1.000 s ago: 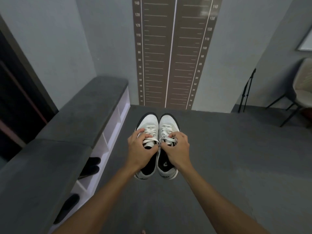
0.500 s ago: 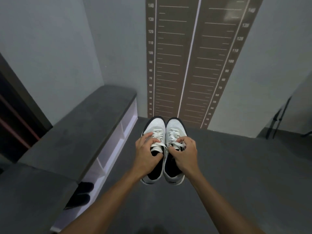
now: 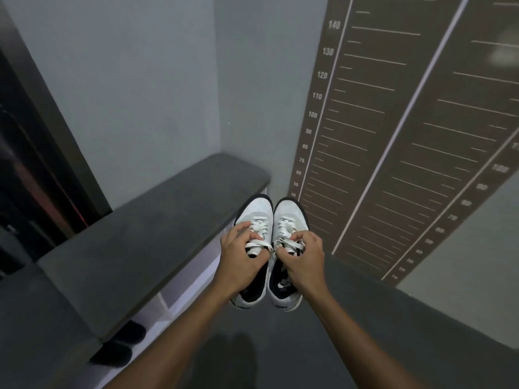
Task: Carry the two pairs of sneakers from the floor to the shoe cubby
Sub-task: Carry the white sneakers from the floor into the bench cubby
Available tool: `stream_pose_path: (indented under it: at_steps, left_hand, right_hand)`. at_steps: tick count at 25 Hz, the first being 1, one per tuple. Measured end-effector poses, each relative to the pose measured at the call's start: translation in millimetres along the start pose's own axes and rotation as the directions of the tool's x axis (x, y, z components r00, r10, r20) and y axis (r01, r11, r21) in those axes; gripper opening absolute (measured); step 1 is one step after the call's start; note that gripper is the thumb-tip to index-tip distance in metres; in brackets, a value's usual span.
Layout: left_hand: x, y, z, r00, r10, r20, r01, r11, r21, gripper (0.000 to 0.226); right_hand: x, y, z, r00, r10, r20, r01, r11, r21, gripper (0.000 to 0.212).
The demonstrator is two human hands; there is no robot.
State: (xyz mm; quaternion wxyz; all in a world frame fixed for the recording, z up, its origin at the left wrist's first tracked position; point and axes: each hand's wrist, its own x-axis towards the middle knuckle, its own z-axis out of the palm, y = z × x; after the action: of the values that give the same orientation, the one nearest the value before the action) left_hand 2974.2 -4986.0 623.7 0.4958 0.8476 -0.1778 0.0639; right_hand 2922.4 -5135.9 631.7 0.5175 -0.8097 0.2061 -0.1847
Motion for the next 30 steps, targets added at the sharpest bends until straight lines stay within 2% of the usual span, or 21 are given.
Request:
stream_pose_path:
  at_steps: [5, 9, 13, 17, 19, 23, 28, 30]
  left_hand:
    - [59, -41, 24, 0.991, -0.116, -0.066, 0.115, 0.993, -0.018, 0.023]
    - [82, -85, 26, 0.959, -0.241, -0.149, 0.24, 0.97, -0.019, 0.023]
    - [82, -132, 29, 0.875, -0.386, -0.292, 0.394, 0.919, -0.035, 0.023]
    - [69, -181, 57, 0.776, -0.47, -0.42, 0.504, 0.863, -0.035, 0.023]
    - [56, -217, 84, 0.741, -0.495, -0.454, 0.532, 0.845, -0.053, 0.022]
    - [16, -312, 163, 0.666, -0.57, -0.481, 0.603, 0.791, -0.103, 0.022]
    - [-26, -473, 248, 0.539, -0.705, -0.462, 0.724, 0.667, -0.173, 0.025]
    - [-27, -546, 268, 0.527, -0.705, -0.475, 0.738, 0.657, -0.156, 0.029]
  right_hand:
    - [85, 12, 41, 0.993, -0.011, 0.116, 0.018, 0.998, -0.064, 0.026]
    - [127, 33, 90, 0.963, -0.002, 0.269, 0.024, 0.997, -0.079, 0.026]
    - [152, 56, 146, 0.877, -0.04, 0.478, 0.078, 0.995, -0.06, 0.026]
    - [167, 102, 191, 0.764, -0.097, 0.638, 0.153, 0.988, -0.032, 0.028]
    - [172, 144, 210, 0.727, -0.095, 0.68, 0.154, 0.988, -0.026, 0.028]
    - [171, 269, 254, 0.683, -0.054, 0.728, 0.143, 0.988, -0.061, 0.03]
    - [165, 424, 346, 0.604, 0.016, 0.797, 0.141, 0.982, -0.127, 0.031]
    - [171, 474, 401, 0.591, -0.017, 0.807, 0.176, 0.978, -0.109, 0.031]
